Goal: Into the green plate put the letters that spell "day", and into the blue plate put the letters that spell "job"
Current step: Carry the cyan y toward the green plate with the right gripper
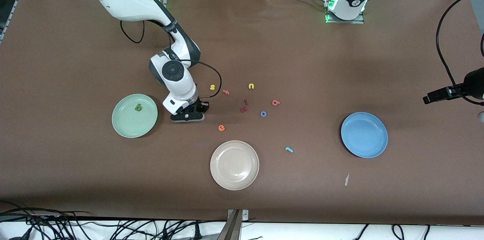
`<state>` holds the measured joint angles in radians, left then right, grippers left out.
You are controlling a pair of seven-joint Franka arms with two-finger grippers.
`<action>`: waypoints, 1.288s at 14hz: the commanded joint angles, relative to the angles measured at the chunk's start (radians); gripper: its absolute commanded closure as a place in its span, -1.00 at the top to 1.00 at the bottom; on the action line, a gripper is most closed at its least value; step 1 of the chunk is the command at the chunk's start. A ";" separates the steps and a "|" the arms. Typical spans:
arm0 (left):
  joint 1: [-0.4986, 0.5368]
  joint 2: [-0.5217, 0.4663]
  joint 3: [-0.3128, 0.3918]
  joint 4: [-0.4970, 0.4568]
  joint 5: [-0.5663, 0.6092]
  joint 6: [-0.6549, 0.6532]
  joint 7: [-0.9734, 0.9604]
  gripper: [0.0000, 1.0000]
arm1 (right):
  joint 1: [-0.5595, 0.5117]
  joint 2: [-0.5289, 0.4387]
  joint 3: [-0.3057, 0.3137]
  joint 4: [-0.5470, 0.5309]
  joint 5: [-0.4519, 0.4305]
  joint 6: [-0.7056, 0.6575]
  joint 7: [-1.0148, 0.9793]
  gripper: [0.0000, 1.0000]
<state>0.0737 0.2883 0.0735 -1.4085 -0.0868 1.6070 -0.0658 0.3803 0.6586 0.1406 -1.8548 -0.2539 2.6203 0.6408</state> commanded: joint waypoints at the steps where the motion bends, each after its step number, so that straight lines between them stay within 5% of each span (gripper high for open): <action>1: -0.005 0.020 -0.003 0.013 0.027 0.005 0.008 1.00 | 0.006 0.029 -0.007 -0.006 -0.022 0.020 0.020 -0.60; 10: 0.011 0.038 0.003 0.011 0.030 0.033 0.008 1.00 | -0.015 -0.077 -0.044 -0.004 -0.018 -0.106 -0.116 -0.65; 18: -0.098 0.090 -0.003 -0.013 0.038 0.095 -0.127 1.00 | -0.245 -0.247 -0.045 -0.107 -0.007 -0.215 -0.499 -0.64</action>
<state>0.0332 0.3461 0.0701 -1.4179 -0.0752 1.6612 -0.1046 0.1967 0.4811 0.0818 -1.8759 -0.2571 2.4063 0.2260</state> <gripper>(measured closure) 0.000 0.740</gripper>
